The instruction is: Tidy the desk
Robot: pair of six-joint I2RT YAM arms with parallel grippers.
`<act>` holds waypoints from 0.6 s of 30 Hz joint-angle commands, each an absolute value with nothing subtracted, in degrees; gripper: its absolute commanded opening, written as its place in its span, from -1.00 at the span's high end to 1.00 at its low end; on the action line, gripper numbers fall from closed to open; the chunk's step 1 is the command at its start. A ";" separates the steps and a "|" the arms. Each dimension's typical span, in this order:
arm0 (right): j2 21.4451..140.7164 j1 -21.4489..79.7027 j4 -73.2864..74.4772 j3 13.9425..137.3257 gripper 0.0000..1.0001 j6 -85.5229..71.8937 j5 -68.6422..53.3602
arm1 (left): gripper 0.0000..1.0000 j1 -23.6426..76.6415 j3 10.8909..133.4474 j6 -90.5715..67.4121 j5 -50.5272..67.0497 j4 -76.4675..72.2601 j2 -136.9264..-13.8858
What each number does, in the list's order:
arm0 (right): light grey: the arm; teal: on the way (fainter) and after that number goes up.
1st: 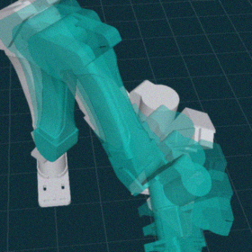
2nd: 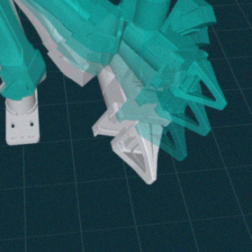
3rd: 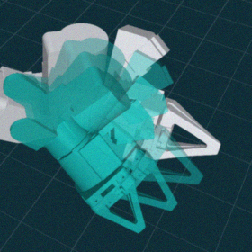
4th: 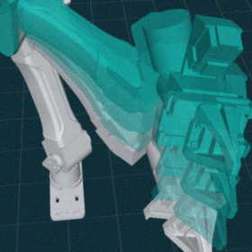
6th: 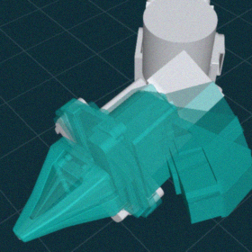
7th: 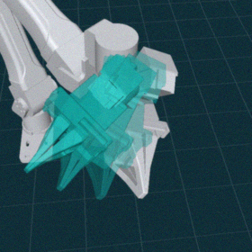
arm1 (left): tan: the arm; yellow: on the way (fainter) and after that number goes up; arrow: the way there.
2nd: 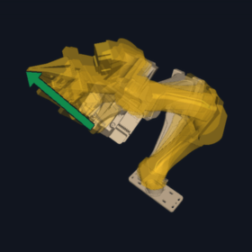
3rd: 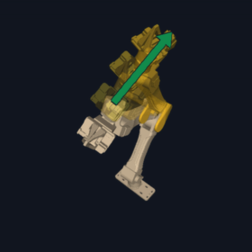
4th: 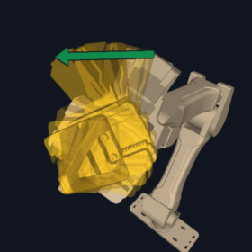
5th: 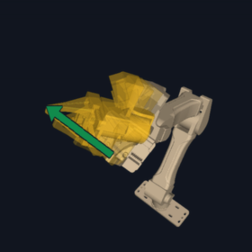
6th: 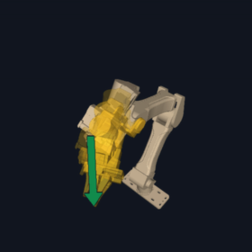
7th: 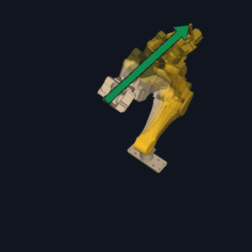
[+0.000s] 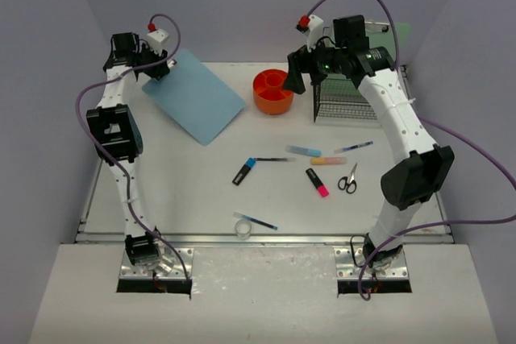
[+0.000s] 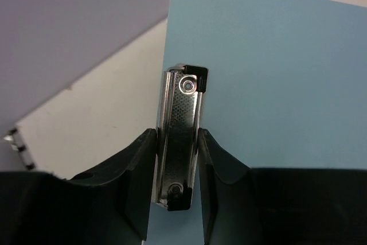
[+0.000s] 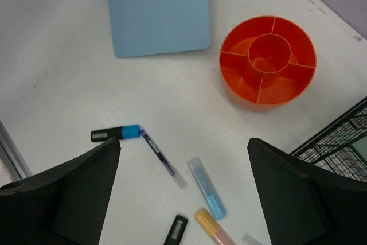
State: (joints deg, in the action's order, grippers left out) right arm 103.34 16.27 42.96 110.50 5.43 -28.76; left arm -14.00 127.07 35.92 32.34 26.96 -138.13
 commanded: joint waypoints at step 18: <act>98.97 17.06 27.03 117.95 -0.97 0.97 -26.91 | 1.00 -9.50 101.75 65.34 37.79 8.15 -100.25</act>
State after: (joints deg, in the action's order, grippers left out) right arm 98.37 16.35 31.67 112.10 1.41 -26.55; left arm -12.15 108.60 53.32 34.83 15.44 -109.76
